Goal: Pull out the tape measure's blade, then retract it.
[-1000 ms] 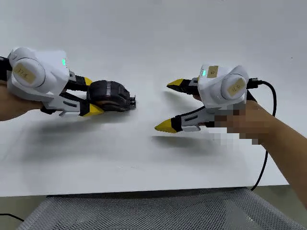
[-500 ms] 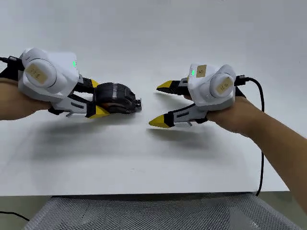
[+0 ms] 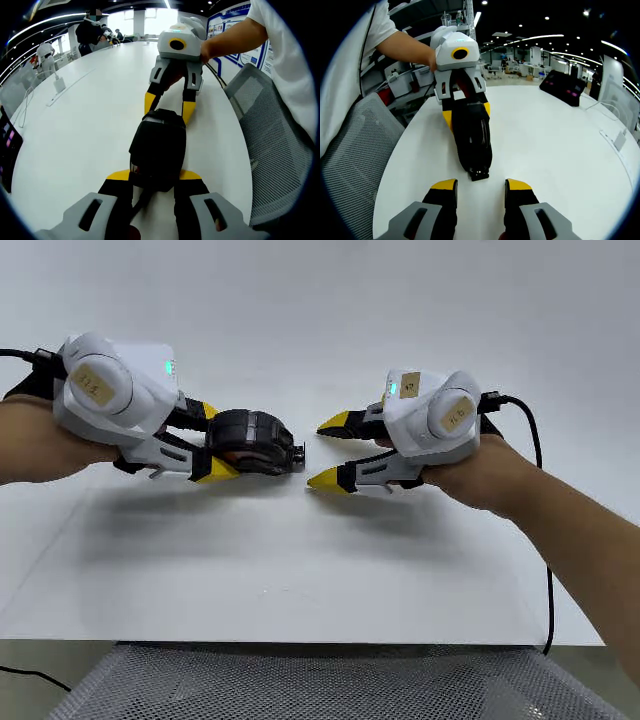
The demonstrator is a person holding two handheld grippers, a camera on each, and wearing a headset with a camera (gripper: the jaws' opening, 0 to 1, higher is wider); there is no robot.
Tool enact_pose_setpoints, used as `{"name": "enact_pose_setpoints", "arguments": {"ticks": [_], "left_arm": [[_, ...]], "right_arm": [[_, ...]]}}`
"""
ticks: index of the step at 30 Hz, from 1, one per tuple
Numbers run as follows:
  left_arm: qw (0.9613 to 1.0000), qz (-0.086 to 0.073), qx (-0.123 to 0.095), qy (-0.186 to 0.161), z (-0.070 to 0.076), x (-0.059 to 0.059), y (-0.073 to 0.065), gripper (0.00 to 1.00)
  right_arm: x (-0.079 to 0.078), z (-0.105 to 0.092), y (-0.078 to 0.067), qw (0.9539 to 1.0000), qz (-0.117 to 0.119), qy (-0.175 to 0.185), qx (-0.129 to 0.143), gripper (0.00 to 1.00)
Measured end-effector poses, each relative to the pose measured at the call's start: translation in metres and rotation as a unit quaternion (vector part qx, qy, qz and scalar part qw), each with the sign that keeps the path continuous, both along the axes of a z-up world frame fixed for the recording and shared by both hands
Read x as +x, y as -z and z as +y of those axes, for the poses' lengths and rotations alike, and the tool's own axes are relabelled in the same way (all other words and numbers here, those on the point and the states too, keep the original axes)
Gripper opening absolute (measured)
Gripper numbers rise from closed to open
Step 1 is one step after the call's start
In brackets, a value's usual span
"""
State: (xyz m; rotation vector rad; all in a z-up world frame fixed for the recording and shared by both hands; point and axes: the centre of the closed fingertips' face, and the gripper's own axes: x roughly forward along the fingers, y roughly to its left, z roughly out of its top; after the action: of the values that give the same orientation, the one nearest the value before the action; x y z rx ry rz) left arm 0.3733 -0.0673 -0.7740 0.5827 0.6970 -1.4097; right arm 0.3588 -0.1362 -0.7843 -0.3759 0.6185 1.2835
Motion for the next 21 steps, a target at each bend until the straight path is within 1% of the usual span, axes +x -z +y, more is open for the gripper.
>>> {"name": "enact_pose_setpoints", "arguments": {"ticks": [1,4,9,11,15,21], "left_arm": [[1.0000,0.002,0.001,-0.001,0.000,0.000,0.000,0.26],[1.0000,0.003,0.001,0.000,0.000,0.000,0.000,0.26],[1.0000,0.006,0.002,-0.001,0.000,0.000,0.001,0.27],[1.0000,0.007,0.001,-0.001,0.000,0.000,0.001,0.27],[1.0000,0.008,0.001,0.000,0.000,0.000,0.001,0.27],[1.0000,0.009,0.000,0.000,0.000,0.000,0.000,0.27]], "right_arm": [[0.000,0.002,0.000,1.0000,0.000,-0.002,0.003,0.33],[0.001,0.005,-0.001,0.9999,-0.003,-0.008,0.006,0.29],[0.002,0.010,0.000,0.9998,-0.006,-0.014,0.010,0.26],[0.001,0.012,0.000,0.9997,-0.007,-0.020,0.012,0.23],[0.001,0.013,0.001,0.9996,-0.009,-0.023,0.012,0.21],[0.001,0.016,0.003,0.9994,-0.012,-0.031,0.013,0.16]]}}
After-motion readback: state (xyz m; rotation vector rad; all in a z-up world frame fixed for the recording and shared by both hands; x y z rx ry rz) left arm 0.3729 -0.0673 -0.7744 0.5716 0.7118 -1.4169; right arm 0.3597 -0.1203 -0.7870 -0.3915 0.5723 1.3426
